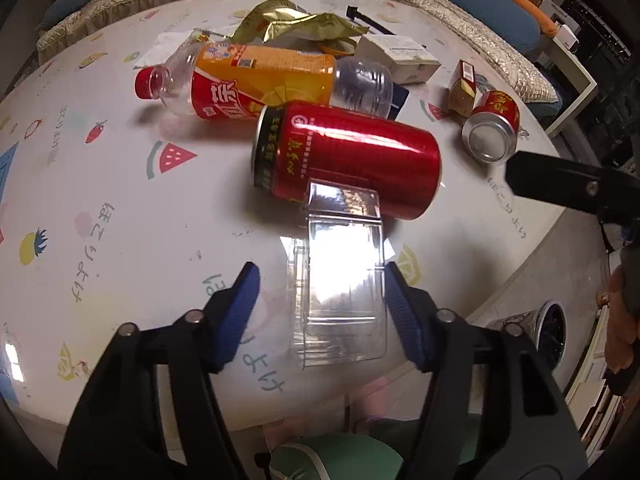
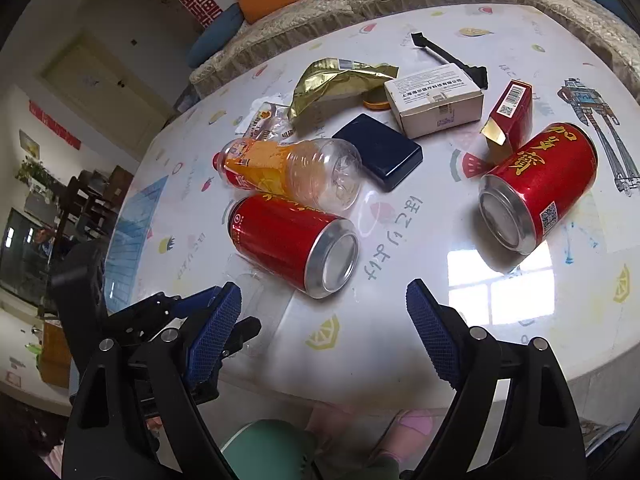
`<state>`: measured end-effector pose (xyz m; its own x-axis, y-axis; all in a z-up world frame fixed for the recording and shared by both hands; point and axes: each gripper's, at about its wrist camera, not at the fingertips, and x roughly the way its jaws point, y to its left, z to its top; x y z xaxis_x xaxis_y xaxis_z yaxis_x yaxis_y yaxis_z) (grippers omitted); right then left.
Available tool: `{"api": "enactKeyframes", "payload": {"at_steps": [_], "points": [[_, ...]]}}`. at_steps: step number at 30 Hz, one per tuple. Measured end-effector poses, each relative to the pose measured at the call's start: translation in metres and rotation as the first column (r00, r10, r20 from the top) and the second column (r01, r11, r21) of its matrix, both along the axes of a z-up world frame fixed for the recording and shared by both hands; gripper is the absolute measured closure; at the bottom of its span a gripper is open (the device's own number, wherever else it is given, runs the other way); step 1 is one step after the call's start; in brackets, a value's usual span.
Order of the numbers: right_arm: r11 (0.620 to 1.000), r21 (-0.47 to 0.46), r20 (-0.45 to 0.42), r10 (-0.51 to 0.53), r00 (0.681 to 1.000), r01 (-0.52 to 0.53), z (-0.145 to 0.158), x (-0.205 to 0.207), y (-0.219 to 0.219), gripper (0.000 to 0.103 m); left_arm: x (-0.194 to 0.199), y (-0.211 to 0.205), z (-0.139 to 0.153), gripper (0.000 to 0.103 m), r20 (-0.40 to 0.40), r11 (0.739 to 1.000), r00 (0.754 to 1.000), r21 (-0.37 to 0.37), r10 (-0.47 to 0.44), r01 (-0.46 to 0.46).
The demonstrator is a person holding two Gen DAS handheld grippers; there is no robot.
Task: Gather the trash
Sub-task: 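Return both grippers to the table toward the clear box and red can, then grasp the clear plastic box with the left gripper while the right gripper grasps the red can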
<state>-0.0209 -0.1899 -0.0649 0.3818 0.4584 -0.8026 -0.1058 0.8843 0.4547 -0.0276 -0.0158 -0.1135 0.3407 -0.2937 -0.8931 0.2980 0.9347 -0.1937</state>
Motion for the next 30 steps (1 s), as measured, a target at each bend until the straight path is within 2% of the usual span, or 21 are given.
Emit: {"api": "enactKeyframes", "payload": {"at_steps": [3, 5, 15, 23, 25, 30], "points": [[1.0, -0.002, 0.002, 0.004, 1.0, -0.004, -0.001, 0.002, 0.001, 0.019, 0.008, 0.003, -0.013, 0.068, -0.03, 1.0, 0.999, 0.012, 0.016, -0.015], [1.0, -0.01, 0.009, 0.016, 1.0, -0.016, -0.001, 0.006, 0.005, 0.019, 0.01, 0.009, -0.016, 0.072, -0.029, 1.0, 0.999, 0.016, 0.025, -0.025], [0.986, -0.1, 0.009, 0.136, 0.991, -0.135, -0.016, 0.04, 0.056, 0.018, 0.035, 0.044, -0.014, 0.073, -0.005, 0.996, 0.997, 0.031, 0.08, -0.08], [0.971, -0.154, -0.001, 0.187, 0.982, -0.185, -0.037, 0.055, 0.077, 0.014, 0.05, 0.047, -0.014, 0.073, 0.014, 0.996, 0.997, 0.029, 0.079, -0.079], [0.968, -0.163, 0.005, 0.196, 0.98, -0.193, -0.04, 0.056, 0.08, 0.01, 0.051, 0.048, -0.014, 0.074, 0.017, 0.997, 0.997, 0.028, 0.077, -0.078], [0.971, -0.144, 0.016, 0.195, 0.981, -0.191, -0.04, 0.064, 0.081, 0.011, 0.052, 0.051, -0.014, 0.074, 0.029, 0.996, 0.996, 0.033, 0.087, -0.088]]}}
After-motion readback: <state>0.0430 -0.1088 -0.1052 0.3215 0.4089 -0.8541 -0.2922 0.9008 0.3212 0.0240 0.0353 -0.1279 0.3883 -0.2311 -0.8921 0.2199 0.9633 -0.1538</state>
